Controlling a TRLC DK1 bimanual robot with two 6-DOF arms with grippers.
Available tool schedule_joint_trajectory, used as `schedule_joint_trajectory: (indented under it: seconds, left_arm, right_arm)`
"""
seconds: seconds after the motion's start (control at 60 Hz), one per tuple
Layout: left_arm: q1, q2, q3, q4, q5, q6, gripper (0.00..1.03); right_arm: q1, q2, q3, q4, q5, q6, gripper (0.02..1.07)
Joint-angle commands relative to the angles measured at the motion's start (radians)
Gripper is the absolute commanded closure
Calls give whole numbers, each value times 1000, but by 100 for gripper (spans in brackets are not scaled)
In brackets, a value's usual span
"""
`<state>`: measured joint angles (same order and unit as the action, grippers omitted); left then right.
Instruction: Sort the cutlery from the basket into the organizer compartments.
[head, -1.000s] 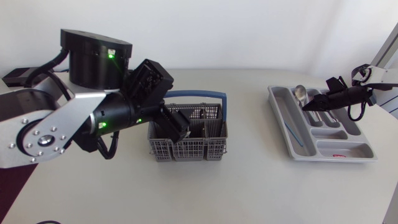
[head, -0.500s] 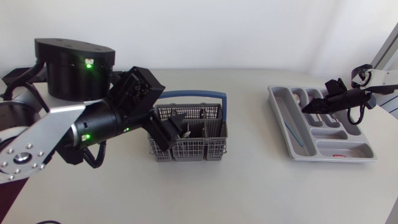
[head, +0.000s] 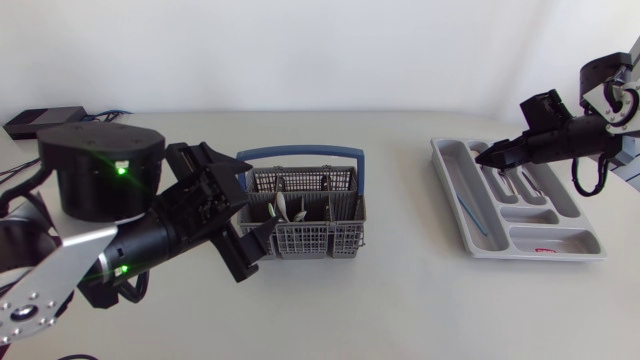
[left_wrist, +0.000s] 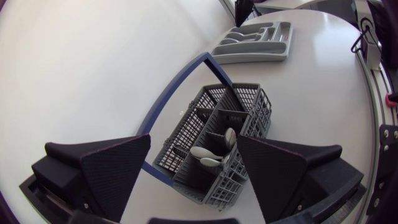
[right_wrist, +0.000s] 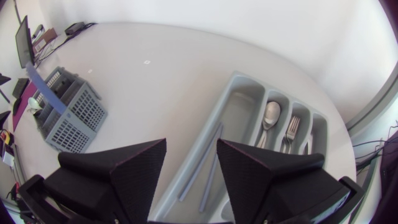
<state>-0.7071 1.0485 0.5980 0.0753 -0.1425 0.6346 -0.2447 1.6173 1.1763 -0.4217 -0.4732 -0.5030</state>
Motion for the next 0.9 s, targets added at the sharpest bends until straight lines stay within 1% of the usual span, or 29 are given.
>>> schedule_joint_trajectory:
  seconds: [0.0,0.1,0.217,0.233,0.283,0.367,0.467,0.683,0.733,0.783,0.883]
  left_arm:
    - [9,-28,-64,23,-14,94,7]
    - [3,-56,-104,37,-14,171,8]
    - [-6,-67,-110,21,-11,240,13]
    - [-6,-67,-109,15,-9,252,17]
    - [-8,-67,-101,7,-2,277,23]
    - [-8,-67,-84,-12,23,303,32]
    - [-20,-58,-63,-31,32,335,42]
    - [-31,-19,14,-146,98,355,57]
    - [-31,-2,29,-164,113,355,57]
    - [-29,11,39,-172,124,353,61]
    - [-22,50,49,-175,126,356,61]
  right_arm:
    - [55,-88,-75,0,21,-26,46]
    - [128,-169,-132,-3,48,-26,46]
    - [211,-237,-182,-6,91,-23,46]
    - [223,-247,-190,-6,97,-23,46]
    - [259,-275,-210,-8,116,-17,46]
    - [308,-309,-236,-14,137,-9,46]
    - [357,-341,-260,-19,160,3,46]
    - [395,-369,-280,-22,168,23,46]
    - [398,-372,-287,-22,168,24,46]
    - [400,-376,-293,-20,168,24,46]
    - [400,-385,-302,-20,168,24,46]
